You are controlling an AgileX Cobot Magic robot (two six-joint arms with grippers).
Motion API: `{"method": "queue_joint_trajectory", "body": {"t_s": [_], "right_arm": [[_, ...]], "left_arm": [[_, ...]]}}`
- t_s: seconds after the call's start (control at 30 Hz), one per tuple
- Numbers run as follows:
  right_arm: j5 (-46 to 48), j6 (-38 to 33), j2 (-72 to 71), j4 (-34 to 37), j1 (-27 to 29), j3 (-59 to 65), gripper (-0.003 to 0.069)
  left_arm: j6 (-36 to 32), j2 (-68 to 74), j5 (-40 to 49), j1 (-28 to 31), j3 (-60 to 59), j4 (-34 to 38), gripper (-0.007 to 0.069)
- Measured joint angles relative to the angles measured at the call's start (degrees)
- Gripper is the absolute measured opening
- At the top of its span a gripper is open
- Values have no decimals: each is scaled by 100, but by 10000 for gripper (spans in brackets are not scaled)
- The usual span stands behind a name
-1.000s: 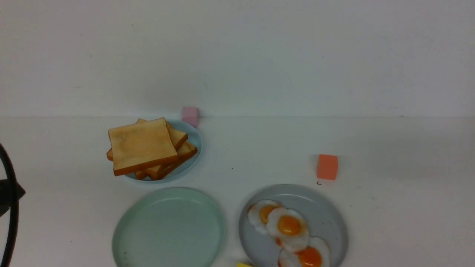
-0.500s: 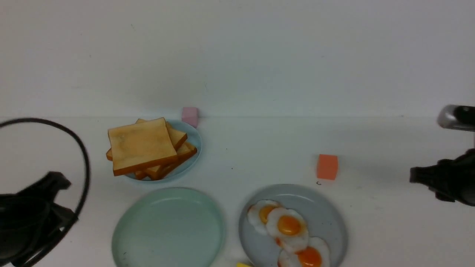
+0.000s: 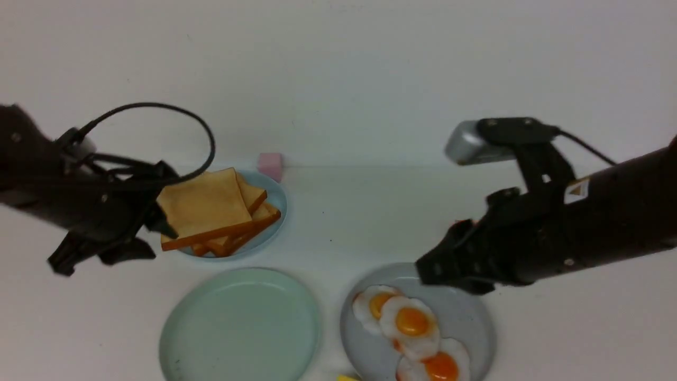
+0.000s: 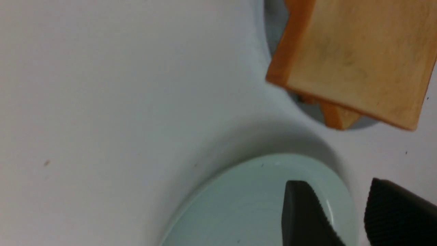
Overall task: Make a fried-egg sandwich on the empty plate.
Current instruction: Use the left arm to grab a slice of bread
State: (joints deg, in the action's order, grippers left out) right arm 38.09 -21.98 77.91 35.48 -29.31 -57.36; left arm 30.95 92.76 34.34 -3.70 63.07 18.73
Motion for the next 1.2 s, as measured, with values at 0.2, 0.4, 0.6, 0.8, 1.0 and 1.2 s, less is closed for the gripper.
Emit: {"method": "queue_joint_trajectory", "body": {"t_s": [0.2, 0.4, 0.6, 0.8, 1.0, 1.2], "right_arm": [[514, -250, 36, 215, -36, 0, 241], [675, -279, 36, 165, -36, 0, 241], [675, -303, 36, 165, -36, 0, 241], [849, -303, 36, 165, -36, 0, 241], [957, -321, 36, 165, -36, -4, 241], [1145, -321, 36, 165, -36, -4, 241]], "left_arm": [[-155, 720, 494, 185, 913, -196, 403], [-698, 1095, 514, 422, 1063, -236, 467], [-1858, 1504, 271, 417, 1063, 462, 437], [-2298, 1578, 151, 417, 1069, 744, 331], [-2308, 1519, 287, 417, 1074, 523, 122], [-2453, 848, 685, 417, 1066, 330, 68]]}}
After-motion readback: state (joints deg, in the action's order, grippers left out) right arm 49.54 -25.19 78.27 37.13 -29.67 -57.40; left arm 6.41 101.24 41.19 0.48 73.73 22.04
